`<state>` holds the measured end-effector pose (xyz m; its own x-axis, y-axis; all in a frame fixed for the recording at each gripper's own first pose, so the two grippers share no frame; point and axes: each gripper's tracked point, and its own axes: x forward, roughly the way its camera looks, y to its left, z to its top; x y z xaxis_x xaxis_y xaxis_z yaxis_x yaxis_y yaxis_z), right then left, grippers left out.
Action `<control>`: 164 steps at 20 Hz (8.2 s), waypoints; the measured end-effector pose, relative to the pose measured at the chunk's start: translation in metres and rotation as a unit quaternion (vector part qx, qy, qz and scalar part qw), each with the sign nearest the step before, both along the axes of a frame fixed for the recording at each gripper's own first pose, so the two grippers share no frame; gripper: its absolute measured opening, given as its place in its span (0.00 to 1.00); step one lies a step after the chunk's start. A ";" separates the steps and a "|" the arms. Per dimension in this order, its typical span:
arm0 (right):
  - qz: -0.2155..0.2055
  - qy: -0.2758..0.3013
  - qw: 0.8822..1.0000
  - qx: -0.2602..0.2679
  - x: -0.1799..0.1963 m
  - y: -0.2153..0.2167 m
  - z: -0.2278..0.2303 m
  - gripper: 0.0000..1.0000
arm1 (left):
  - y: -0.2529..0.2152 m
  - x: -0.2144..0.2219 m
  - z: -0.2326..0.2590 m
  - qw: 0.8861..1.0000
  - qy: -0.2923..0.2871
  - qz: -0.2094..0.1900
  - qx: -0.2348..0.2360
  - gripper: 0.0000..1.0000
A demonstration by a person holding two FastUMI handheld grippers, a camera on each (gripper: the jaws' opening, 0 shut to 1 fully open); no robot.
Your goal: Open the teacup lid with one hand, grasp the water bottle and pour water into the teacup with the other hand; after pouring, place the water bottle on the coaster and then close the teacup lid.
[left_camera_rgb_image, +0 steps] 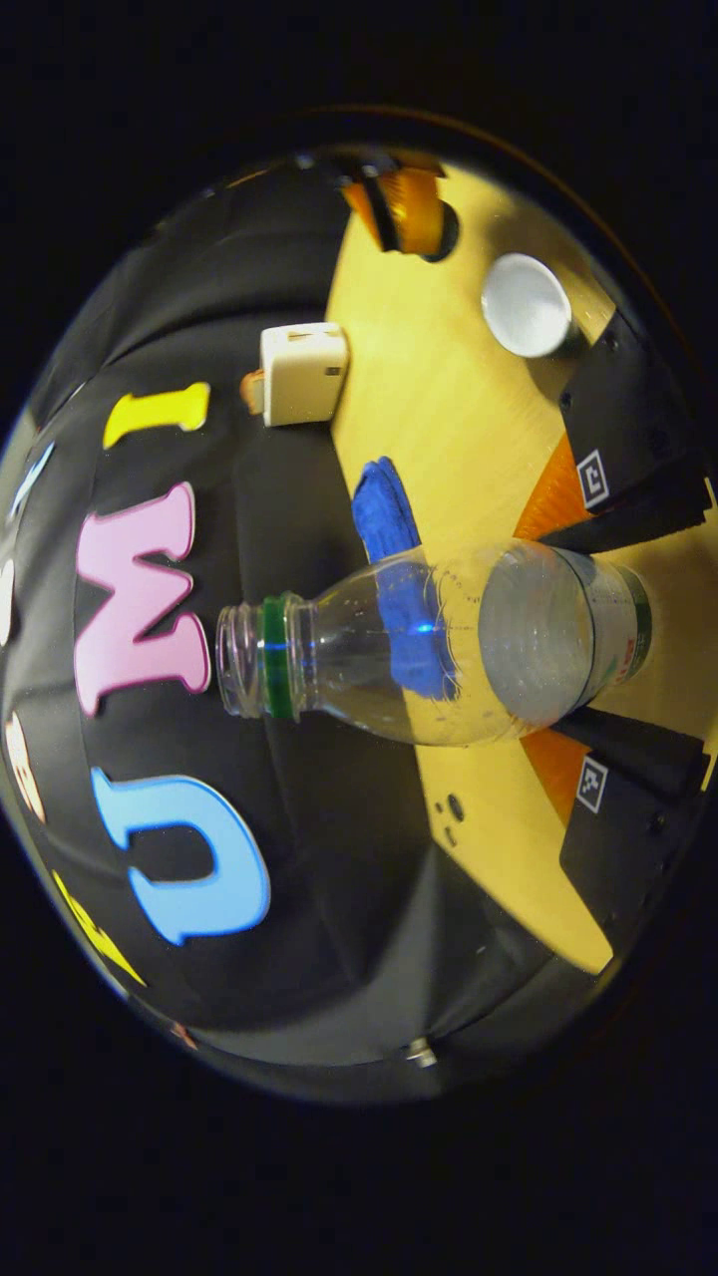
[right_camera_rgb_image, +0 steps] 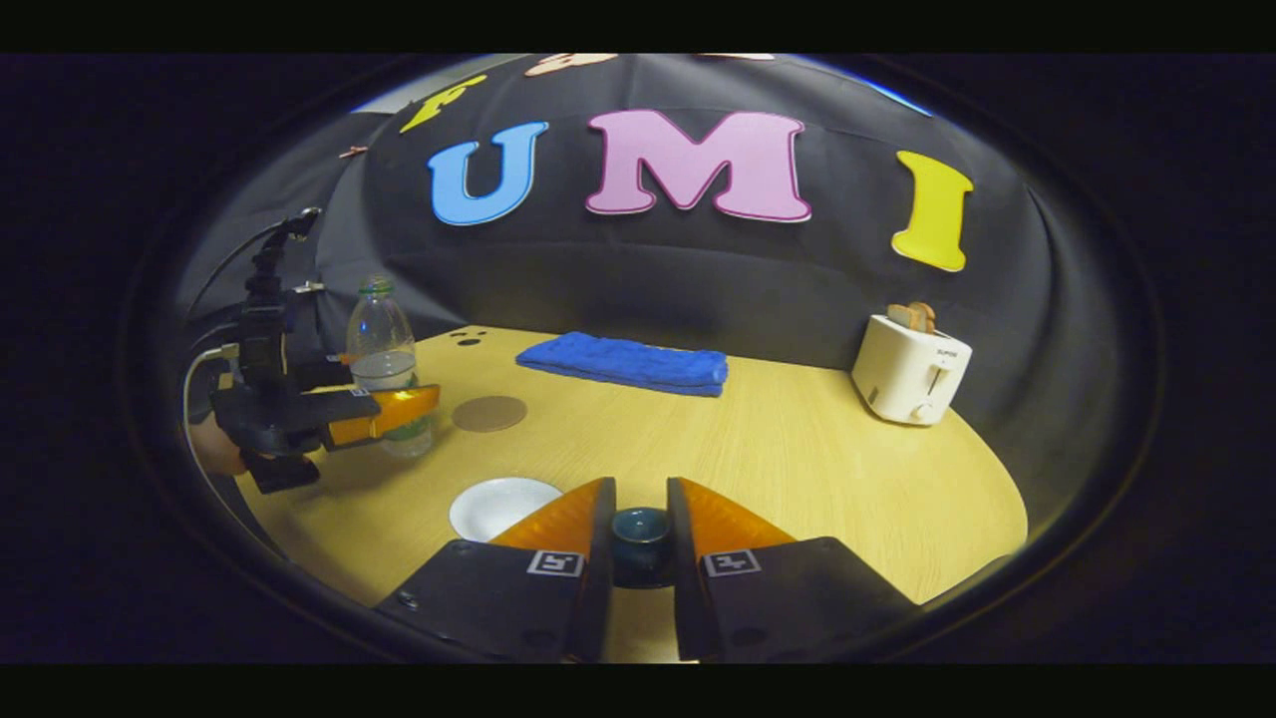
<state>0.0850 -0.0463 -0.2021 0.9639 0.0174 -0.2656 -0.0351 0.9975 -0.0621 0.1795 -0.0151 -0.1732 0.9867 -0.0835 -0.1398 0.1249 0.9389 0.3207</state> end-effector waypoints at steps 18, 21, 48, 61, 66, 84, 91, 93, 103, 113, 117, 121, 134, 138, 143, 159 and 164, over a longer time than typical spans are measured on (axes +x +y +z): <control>-0.056 0.012 0.998 0.012 -0.033 -0.065 -0.025 0.33 | -0.057 -0.014 -0.029 0.858 -0.029 -0.137 0.495 0.75; -0.050 0.016 0.999 0.014 -0.033 -0.064 -0.030 0.24 | -0.053 -0.006 -0.034 0.833 -0.022 -0.142 0.534 0.75; -0.045 0.023 0.998 0.028 -0.046 -0.051 -0.040 0.32 | -0.051 0.017 -0.019 0.662 -0.064 -0.179 0.725 0.75; -0.037 0.028 0.998 0.036 -0.050 -0.038 -0.042 0.24 | -0.071 0.022 0.001 0.610 -0.115 -0.190 0.761 0.75; -0.036 0.040 0.998 0.031 -0.052 -0.039 -0.045 0.24 | -0.083 0.021 0.012 0.590 -0.143 -0.196 0.770 0.75; -0.003 0.029 0.999 0.034 -0.047 -0.025 -0.018 0.33 | -0.079 0.025 0.076 0.542 -0.165 -0.183 0.804 0.75; -0.006 0.027 0.999 0.033 -0.046 -0.028 -0.010 0.24 | -0.077 0.028 0.105 0.531 -0.173 -0.175 0.811 0.75; -0.007 0.025 0.999 0.033 -0.044 -0.028 -0.007 0.30 | -0.077 0.029 0.104 0.534 -0.172 -0.176 0.809 0.75; -0.003 0.021 0.999 0.030 -0.029 -0.019 0.004 0.24 | -0.071 0.031 0.069 0.602 -0.139 -0.190 0.763 0.75; 0.031 0.013 0.999 0.017 0.001 0.010 0.038 0.27 | -0.016 0.026 0.093 0.856 -0.056 -0.127 0.497 0.75; 0.042 0.012 0.999 0.012 0.006 0.022 0.056 0.33 | 0.009 0.030 0.127 0.955 -0.037 -0.073 0.284 0.75; 0.043 0.012 0.999 0.006 0.009 0.028 0.063 0.29 | 0.009 0.037 0.128 0.997 -0.038 -0.062 0.035 0.75; 0.067 -0.009 0.998 0.018 0.036 0.082 0.024 0.24 | 0.000 0.115 0.016 0.978 0.008 -0.049 -0.201 0.75; 0.061 -0.011 0.998 0.023 0.034 0.083 0.021 0.33 | -0.010 0.115 0.009 0.984 0.016 -0.060 -0.169 0.78; 0.057 -0.013 0.998 0.031 0.032 0.084 0.021 0.29 | -0.012 0.108 0.000 0.985 0.044 -0.062 -0.156 0.82; 0.075 -0.025 0.997 0.008 0.028 0.104 -0.011 0.29 | 0.029 -0.001 -0.025 0.973 0.075 -0.056 -0.213 0.97; 0.055 -0.034 0.998 0.005 0.028 0.093 -0.021 0.29 | 0.044 -0.030 -0.017 0.970 0.071 -0.035 -0.229 0.95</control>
